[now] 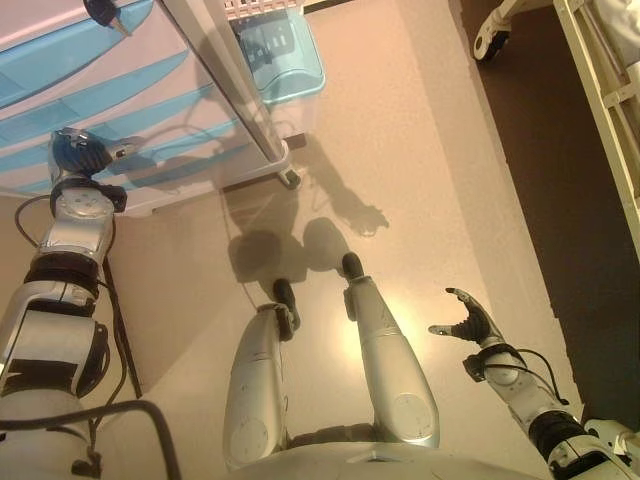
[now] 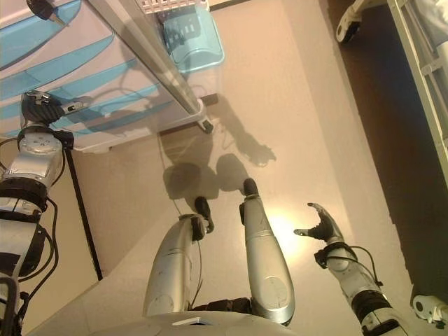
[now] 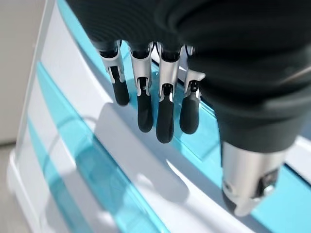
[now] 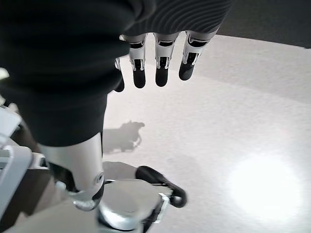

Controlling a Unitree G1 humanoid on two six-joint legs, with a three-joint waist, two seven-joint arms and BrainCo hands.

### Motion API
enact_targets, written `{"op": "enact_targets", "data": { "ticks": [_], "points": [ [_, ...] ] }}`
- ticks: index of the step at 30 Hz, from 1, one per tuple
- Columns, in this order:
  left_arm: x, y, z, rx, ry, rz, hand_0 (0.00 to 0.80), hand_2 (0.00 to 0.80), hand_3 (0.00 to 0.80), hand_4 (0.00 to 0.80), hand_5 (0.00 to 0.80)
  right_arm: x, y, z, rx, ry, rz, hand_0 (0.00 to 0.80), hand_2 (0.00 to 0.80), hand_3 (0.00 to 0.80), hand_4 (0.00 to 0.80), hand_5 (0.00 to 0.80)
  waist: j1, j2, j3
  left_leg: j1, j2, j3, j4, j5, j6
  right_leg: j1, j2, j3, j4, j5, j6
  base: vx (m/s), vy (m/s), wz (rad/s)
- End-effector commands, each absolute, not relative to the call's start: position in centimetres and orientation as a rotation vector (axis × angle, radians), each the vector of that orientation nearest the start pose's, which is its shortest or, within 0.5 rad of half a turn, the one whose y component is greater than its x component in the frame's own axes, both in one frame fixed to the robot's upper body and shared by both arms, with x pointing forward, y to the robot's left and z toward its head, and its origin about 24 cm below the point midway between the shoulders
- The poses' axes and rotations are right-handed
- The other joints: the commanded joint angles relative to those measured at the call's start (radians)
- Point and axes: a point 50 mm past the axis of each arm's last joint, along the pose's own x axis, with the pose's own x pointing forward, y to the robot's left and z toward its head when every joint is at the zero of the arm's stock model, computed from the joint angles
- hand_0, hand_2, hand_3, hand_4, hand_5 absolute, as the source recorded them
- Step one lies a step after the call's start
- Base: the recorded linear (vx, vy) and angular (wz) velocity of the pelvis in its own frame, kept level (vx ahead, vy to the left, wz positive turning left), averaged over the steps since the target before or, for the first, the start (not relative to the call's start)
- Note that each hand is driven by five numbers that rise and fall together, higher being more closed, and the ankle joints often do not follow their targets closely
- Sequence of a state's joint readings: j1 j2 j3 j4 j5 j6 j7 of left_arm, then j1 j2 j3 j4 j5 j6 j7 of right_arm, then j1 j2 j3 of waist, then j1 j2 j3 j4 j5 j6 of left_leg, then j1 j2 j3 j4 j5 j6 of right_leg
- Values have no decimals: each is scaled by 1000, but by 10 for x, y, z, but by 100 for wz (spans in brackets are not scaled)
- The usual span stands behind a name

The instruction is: Open the drawer and pick up the medicine

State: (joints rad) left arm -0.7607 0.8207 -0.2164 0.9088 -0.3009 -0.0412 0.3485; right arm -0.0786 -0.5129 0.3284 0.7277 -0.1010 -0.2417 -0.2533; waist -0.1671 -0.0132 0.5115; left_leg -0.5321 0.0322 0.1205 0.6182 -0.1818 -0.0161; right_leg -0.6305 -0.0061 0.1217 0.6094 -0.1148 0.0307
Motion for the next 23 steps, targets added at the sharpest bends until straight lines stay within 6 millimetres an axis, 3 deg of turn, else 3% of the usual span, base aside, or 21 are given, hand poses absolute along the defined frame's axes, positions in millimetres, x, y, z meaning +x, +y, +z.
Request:
{"op": "enact_targets", "data": {
  "ticks": [1, 2, 6, 12, 15, 18, 23],
  "points": [
    [335, 339, 131, 356, -32, 457, 0, 0, 0, 0, 0, 204, -248, -68, -719, 397, 18, 0, 0, 0, 0, 0, 10, -12, -97, 76, -97, 33, -70, -52, 91, 101, -7, -14, -192, 69, 25, -15, -50, -2],
    [331, 332, 114, 307, -3, 414, 0, 0, 0, 0, 0, 203, -247, -68, -713, 399, 17, 0, 0, 0, 0, 0, 17, -11, -99, 91, -100, 28, -89, -45, 90, 116, -11, -18, -207, 72, 28, -6, -67, -3],
    [293, 282, 13, 118, 200, 188, 0, 0, 0, 0, 0, 196, -243, -77, -658, 433, 17, 0, 0, 0, 0, 0, 60, -9, -131, 178, -122, -6, -180, -12, 83, 222, -38, -46, -289, 81, 39, 17, -95, 11],
    [227, 237, -76, -103, 519, 12, 0, 0, 0, 0, 0, 183, -243, -91, -583, 532, 51, 0, 0, 0, 0, 0, 107, -3, -216, 323, -129, -53, -319, 30, 64, 401, -54, -94, -388, 71, 33, 63, -104, 19],
    [186, 228, -110, -105, 679, -10, 0, 0, 0, 0, 0, 172, -242, -101, -547, 597, 59, 0, 0, 0, 0, 0, 125, -2, -271, 399, -119, -78, -409, 59, 52, 480, -48, -123, -442, 69, 26, 60, -126, 24],
    [153, 221, -130, -88, 791, -45, 0, 0, 0, 0, 0, 156, -239, -115, -503, 684, 67, 0, 0, 0, 0, 0, 138, 1, -326, 458, -107, -92, -478, 78, 41, 538, -38, -145, -487, 69, 24, 52, -104, 23],
    [126, 220, -146, -12, 936, -63, 0, 0, 0, 0, 0, 131, -230, -137, -482, 842, 150, 0, 0, 0, 0, 0, 158, 1, -387, 525, -93, -95, -558, 102, 24, 616, -26, -180, -583, 91, 23, 6, -71, 17]
  ]
}}
